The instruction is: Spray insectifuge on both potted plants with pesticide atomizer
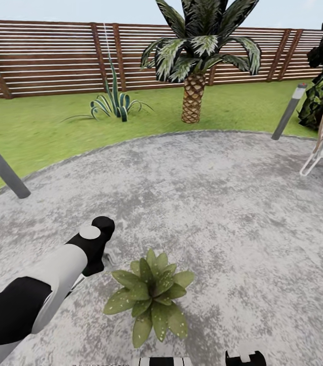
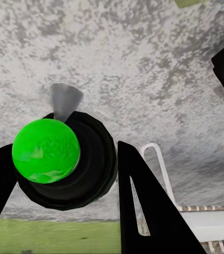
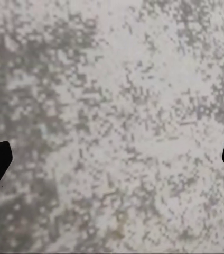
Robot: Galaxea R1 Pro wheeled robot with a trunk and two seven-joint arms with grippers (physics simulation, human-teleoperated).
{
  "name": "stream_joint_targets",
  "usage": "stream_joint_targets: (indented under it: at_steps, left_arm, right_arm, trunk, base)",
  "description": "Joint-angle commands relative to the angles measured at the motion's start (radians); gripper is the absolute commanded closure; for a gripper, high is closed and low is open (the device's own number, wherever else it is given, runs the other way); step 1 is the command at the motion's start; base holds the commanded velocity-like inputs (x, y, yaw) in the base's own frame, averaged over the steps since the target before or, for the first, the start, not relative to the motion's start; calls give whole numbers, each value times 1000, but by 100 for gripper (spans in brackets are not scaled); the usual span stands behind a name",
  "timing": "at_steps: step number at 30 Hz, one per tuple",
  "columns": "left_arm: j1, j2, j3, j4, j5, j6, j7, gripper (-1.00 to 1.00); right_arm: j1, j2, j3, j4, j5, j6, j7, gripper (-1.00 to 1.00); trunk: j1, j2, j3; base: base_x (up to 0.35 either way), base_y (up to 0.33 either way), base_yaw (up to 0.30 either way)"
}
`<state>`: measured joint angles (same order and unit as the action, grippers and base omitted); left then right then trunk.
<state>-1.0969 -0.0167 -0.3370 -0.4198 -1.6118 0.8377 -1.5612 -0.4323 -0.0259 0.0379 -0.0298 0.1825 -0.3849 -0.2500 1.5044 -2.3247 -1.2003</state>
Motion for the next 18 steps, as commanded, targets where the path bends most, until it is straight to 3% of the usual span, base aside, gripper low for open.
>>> stream_joint_targets:
  at_steps: [1, 8, 13, 18]
  left_arm:
    - [0, 0, -4, 0, -7, 11, -10, 100]
    - [0, 0, -3, 0, -7, 11, -10, 100]
    - [0, 0, -3, -2, -7, 11, -10, 100]
    - [0, 0, -3, -2, -7, 11, -10, 100]
  right_arm:
    - [0, 0, 4, 1, 8, 0, -8, -100]
    - [0, 0, 4, 1, 8, 0, -8, -100]
    - [0, 0, 4, 1, 8, -1, -8, -100]
    - [0, 0, 4, 1, 8, 0, -8, -100]
  trunk:
    - [0, 0, -1]
    - [0, 0, -1]
    - [0, 0, -1]
    - [0, 0, -1]
  base:
    - [0, -1, 276]
    - [-59, -122, 97]
    - [-208, -210, 18]
    - [-234, -198, 218]
